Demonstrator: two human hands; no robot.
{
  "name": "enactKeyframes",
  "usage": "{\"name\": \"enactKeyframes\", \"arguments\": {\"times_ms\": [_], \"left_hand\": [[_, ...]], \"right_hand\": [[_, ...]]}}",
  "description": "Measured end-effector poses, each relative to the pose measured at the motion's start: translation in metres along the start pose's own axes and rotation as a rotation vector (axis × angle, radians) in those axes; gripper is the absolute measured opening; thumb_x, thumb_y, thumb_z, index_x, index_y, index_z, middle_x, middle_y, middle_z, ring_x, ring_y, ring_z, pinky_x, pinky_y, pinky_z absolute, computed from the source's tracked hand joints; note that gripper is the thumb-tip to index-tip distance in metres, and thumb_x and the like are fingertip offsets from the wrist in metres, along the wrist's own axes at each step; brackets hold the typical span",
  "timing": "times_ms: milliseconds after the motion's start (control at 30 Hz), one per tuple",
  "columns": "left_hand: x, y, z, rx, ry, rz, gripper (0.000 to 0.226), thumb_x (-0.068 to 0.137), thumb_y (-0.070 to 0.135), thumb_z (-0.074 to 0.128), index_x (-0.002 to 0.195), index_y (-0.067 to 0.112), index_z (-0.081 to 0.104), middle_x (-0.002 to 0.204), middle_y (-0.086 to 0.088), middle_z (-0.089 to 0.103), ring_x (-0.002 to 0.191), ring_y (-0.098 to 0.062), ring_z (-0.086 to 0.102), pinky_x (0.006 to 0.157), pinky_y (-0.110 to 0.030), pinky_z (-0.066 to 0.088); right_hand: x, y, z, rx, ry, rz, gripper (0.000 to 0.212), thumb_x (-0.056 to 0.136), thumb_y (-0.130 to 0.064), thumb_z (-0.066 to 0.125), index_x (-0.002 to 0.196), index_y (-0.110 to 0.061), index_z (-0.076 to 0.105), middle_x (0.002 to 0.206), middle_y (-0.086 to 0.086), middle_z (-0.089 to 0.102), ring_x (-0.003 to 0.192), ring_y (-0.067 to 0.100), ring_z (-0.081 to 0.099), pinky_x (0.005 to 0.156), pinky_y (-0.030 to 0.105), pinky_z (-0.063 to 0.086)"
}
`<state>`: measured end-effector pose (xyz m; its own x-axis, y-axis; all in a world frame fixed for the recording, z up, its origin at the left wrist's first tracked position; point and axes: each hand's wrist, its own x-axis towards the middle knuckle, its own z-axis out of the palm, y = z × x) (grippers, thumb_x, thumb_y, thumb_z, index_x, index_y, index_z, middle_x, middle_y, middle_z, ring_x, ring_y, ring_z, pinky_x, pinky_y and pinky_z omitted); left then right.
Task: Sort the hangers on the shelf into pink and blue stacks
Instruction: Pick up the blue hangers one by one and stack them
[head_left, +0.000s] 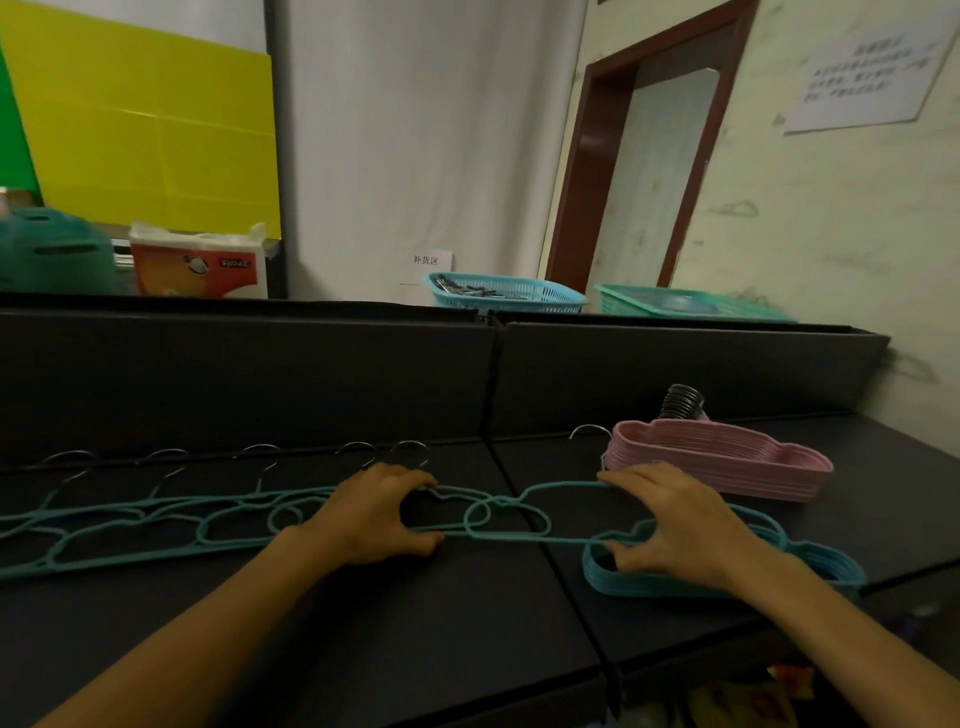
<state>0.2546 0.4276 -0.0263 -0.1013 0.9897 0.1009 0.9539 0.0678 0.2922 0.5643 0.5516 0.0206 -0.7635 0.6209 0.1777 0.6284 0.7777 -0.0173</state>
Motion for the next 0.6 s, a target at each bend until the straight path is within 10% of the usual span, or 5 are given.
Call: {"name": "enactKeyframes", "arguments": {"times_ms": [433, 600], "left_hand": [[0.012, 0.056, 0.005, 0.096, 0.165, 0.154, 0.083, 0.073, 0.062, 0.063, 0.143, 0.026, 0.035, 0.140, 0.002, 0.040, 0.124, -0.014, 0.039, 0.102, -0.027, 0.034], [0.032, 0.115, 0.017, 0.108, 0.189, 0.216, 0.099, 0.060, 0.082, 0.035, 0.142, 0.027, 0.037, 0.138, 0.004, 0.042, 0.123, -0.013, 0.041, 0.100, -0.027, 0.034]], "right_hand": [[-0.046, 0.042, -0.018, -0.053, 0.189, 0.112, 0.095, 0.063, -0.073, 0.045, 0.138, -0.015, 0.049, 0.133, 0.003, 0.052, 0.120, 0.021, 0.048, 0.097, 0.036, 0.042], [-0.057, 0.089, -0.034, -0.049, 0.248, 0.123, 0.088, 0.064, -0.068, 0.051, 0.132, -0.012, 0.056, 0.127, 0.006, 0.058, 0.114, 0.024, 0.053, 0.090, 0.036, 0.045]]}}
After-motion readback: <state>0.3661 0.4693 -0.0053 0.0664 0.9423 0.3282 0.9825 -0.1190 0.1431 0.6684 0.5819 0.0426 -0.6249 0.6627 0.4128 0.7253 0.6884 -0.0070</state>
